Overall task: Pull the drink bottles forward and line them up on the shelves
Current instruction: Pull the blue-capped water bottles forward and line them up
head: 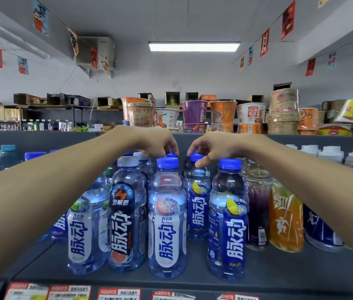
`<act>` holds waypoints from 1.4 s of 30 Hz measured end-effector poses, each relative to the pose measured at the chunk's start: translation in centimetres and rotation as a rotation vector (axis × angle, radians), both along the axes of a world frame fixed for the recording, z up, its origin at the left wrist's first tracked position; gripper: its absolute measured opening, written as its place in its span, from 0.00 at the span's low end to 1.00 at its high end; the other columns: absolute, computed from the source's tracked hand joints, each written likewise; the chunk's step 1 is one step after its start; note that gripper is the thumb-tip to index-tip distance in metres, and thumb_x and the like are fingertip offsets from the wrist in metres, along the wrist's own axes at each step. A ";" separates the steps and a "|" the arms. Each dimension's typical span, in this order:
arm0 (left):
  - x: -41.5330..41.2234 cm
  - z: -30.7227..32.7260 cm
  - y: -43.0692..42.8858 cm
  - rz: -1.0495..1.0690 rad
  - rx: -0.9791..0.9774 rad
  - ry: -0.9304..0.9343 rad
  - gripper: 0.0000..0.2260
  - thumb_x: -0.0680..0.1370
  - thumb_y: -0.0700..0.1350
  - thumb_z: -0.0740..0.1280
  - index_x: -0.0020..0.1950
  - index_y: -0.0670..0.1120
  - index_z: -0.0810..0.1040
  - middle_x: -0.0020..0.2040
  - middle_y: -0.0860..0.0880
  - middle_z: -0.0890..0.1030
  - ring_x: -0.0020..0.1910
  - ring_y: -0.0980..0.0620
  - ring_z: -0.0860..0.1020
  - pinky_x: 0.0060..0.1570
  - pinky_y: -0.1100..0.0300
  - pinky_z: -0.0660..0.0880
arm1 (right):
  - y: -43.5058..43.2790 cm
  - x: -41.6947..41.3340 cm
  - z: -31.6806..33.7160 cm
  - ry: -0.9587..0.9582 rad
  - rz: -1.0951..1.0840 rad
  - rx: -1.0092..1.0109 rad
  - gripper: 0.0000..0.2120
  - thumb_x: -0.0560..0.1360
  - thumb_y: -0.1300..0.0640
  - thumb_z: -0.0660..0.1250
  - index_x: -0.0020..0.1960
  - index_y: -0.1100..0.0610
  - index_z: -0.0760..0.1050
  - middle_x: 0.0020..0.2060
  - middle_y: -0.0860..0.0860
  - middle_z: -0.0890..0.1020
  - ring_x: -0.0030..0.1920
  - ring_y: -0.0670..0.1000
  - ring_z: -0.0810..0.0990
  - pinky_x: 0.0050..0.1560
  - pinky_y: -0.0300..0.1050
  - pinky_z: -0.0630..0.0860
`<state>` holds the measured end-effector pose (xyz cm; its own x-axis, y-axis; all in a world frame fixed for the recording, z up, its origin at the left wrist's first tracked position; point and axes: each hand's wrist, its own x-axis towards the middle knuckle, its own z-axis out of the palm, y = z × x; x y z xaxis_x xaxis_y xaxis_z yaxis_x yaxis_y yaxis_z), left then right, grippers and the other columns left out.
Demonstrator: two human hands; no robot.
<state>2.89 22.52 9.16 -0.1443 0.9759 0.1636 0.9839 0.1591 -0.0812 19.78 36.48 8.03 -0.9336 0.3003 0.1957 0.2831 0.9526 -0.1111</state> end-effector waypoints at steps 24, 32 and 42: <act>5.8 -4.2 -5.9 -0.195 0.216 -0.011 0.14 0.72 0.65 0.71 0.46 0.56 0.83 0.35 0.61 0.80 0.37 0.67 0.76 0.36 0.69 0.66 | -6.8 5.0 -6.7 0.804 -0.069 -0.033 0.25 0.82 0.49 0.62 0.31 0.59 0.82 0.27 0.50 0.82 0.30 0.48 0.80 0.44 0.41 0.72; 5.4 -4.2 -6.3 -0.213 0.251 -0.049 0.10 0.72 0.59 0.74 0.41 0.54 0.81 0.34 0.55 0.81 0.33 0.60 0.75 0.36 0.66 0.70 | -7.4 3.6 -7.1 0.920 -0.096 -0.044 0.25 0.80 0.52 0.61 0.31 0.68 0.75 0.27 0.63 0.78 0.32 0.61 0.78 0.39 0.38 0.72; 5.5 -4.1 -7.0 -0.206 0.226 -0.011 0.22 0.71 0.68 0.69 0.55 0.54 0.78 0.47 0.55 0.81 0.46 0.56 0.78 0.47 0.61 0.73 | -9.0 2.3 -7.2 0.951 -0.131 -0.068 0.26 0.82 0.52 0.60 0.30 0.66 0.75 0.26 0.60 0.79 0.32 0.59 0.78 0.44 0.49 0.73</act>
<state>8.37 15.48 5.10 0.0496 0.9239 0.3794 0.9980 -0.0308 -0.0555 22.13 27.51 0.85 -0.3514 0.4292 0.8321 0.1493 0.9031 -0.4027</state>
